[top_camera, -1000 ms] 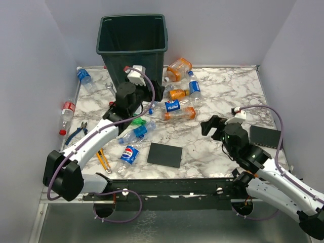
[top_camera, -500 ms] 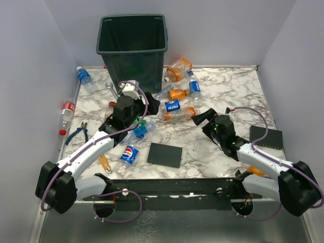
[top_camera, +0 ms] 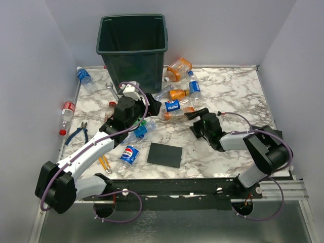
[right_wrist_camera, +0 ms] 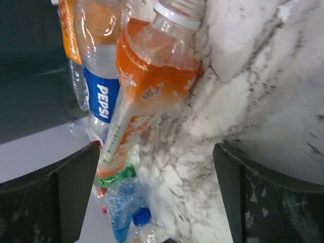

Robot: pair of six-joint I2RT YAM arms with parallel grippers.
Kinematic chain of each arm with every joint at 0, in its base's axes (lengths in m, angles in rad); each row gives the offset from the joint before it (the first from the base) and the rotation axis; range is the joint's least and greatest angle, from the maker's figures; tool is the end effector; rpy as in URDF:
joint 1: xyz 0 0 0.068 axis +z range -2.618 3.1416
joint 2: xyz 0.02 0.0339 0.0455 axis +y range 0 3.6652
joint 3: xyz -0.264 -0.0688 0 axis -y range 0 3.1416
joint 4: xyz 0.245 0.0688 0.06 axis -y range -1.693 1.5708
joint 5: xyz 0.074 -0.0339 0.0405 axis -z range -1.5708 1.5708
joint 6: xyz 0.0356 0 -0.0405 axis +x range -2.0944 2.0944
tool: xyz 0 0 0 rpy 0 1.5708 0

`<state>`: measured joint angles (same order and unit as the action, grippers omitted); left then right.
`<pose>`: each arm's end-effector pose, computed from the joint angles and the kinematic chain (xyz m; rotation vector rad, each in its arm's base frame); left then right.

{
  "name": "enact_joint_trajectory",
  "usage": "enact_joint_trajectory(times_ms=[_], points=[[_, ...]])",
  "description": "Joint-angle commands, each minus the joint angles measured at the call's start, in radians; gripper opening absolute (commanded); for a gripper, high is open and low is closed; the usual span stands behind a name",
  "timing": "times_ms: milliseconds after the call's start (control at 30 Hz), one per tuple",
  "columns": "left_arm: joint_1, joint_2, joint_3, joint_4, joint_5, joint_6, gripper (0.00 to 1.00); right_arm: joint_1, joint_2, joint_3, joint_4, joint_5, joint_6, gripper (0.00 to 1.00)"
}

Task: Put the plastic bottles in the bin
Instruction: Pick up the plastic bottle at the center of the board.

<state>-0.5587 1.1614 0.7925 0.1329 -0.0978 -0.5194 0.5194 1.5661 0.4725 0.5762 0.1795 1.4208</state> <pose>0.2320 -0.1410 0.2977 -0.0351 1.8578 -0.6731 0.2457 0.1331 0.1335 1.0781 1.9596 0.9578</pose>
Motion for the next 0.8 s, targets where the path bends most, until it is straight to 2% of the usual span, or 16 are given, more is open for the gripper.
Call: enact_joint_trajectory(times_ms=[0, 167, 333, 767], points=[[-0.006, -0.009, -0.016, 0.016, -0.011, -0.002, 0.99, -0.001, 0.100, 0.082, 0.093, 0.041, 0.099, 0.95], [-0.006, -0.007, -0.016, 0.014, -0.012, 0.002, 0.99, 0.007, 0.211, 0.183, 0.069, 0.028, 0.136, 0.92], [-0.007, -0.009, -0.016, 0.010, -0.017, 0.008, 0.99, 0.037, 0.261, 0.228, -0.001, 0.033, 0.164, 0.83], [-0.010, -0.015, -0.013, 0.007, -0.012, 0.007, 0.99, 0.050, 0.267, 0.149, -0.029, 0.069, 0.149, 0.45]])
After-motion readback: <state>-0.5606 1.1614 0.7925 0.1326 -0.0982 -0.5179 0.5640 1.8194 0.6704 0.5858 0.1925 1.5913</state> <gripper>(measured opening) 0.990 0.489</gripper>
